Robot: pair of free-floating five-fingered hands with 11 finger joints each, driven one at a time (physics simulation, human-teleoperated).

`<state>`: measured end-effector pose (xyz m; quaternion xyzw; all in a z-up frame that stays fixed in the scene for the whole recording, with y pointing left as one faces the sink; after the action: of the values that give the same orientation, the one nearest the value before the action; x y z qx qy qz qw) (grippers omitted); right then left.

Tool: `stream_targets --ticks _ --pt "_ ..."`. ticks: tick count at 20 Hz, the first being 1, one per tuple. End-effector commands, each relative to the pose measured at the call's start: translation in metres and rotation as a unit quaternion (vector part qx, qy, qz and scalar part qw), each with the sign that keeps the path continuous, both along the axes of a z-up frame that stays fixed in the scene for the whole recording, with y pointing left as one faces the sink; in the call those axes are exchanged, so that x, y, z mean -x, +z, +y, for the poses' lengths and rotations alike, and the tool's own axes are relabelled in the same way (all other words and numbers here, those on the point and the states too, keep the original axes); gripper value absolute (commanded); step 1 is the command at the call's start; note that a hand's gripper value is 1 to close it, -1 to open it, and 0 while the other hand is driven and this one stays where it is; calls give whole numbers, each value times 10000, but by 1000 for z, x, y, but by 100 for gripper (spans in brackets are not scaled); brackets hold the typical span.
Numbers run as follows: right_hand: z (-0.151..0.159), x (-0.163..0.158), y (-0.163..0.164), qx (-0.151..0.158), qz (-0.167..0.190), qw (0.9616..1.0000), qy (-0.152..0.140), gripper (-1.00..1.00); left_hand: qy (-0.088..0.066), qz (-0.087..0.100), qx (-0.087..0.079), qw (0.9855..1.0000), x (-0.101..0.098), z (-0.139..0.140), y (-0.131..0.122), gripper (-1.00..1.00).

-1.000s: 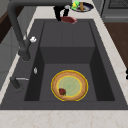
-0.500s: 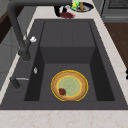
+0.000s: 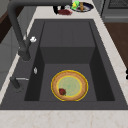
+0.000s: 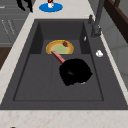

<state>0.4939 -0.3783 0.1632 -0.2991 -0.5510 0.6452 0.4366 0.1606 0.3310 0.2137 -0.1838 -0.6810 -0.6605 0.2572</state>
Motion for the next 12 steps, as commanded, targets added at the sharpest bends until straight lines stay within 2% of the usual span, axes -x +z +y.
stream_targets --ticks 1,5,12 --pt "-16 -7 -7 -109 95 9997 196 100 0 0 0 10000 0 0 0 0" --pt "-28 -18 -17 -9 88 9994 320 100 0 0 0 10000 0 0 0 0" --pt "-60 -28 -41 -108 130 9995 253 100 0 0 0 10000 0 0 0 0"
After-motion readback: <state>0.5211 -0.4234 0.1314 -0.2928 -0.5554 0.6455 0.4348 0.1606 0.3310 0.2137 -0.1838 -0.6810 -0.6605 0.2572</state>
